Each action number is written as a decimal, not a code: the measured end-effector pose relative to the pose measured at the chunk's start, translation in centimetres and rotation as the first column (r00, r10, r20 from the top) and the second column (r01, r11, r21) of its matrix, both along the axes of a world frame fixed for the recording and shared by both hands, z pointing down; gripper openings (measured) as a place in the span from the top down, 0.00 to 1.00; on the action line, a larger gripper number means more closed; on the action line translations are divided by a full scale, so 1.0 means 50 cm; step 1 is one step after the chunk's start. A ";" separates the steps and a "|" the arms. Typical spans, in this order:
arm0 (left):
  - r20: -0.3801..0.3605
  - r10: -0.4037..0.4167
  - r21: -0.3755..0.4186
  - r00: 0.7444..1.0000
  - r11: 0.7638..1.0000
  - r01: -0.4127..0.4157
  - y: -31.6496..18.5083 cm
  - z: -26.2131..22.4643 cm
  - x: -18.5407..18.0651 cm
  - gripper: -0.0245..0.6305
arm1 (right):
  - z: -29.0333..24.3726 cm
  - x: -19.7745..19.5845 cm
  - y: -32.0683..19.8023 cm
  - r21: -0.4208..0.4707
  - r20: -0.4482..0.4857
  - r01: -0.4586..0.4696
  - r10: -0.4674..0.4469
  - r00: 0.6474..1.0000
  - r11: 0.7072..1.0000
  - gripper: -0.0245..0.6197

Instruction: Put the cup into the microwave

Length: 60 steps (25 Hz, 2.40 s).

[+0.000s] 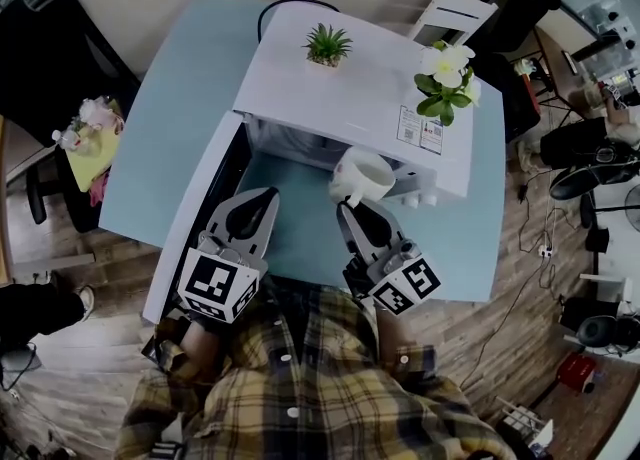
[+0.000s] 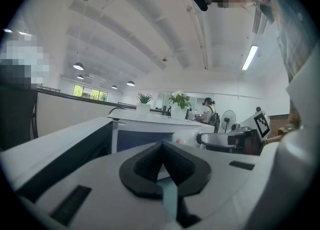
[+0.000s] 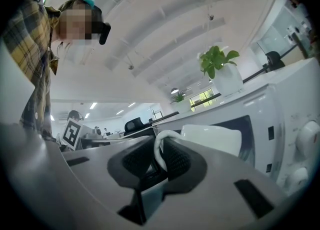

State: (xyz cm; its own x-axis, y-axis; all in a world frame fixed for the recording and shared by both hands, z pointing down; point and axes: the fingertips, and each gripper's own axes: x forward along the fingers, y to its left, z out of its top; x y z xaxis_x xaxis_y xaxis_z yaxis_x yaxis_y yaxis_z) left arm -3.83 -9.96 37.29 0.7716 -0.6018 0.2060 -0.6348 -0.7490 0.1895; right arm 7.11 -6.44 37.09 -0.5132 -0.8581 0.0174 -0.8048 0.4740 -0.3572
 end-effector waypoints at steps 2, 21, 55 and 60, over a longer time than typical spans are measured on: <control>0.005 0.006 -0.003 1.000 1.000 -0.006 -0.002 0.004 0.003 0.98 | 0.003 0.001 -0.005 -0.003 -0.006 0.000 0.000 1.000 1.000 0.87; 0.023 0.026 -0.056 0.999 0.998 -0.025 0.002 0.045 0.028 0.98 | 0.058 0.016 -0.049 -0.030 -0.054 0.023 -0.025 0.998 0.999 0.87; 0.059 0.005 -0.089 0.998 0.996 0.000 0.044 0.072 0.024 0.98 | 0.155 -0.027 -0.132 0.018 -0.257 0.100 -0.092 0.962 0.995 0.87; 0.062 0.008 -0.094 0.998 0.996 -0.002 0.050 0.076 0.027 0.98 | 0.171 -0.029 -0.134 0.020 -0.304 0.108 -0.096 0.948 0.994 0.87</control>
State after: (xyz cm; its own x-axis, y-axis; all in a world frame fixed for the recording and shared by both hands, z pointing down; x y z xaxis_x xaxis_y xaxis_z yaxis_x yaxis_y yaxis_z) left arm -2.50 -7.47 41.07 0.7583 -0.5740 0.3092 -0.6442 -0.7327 0.2195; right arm 5.68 -13.12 45.62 -0.5736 -0.8044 0.1549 -0.8189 0.5674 -0.0860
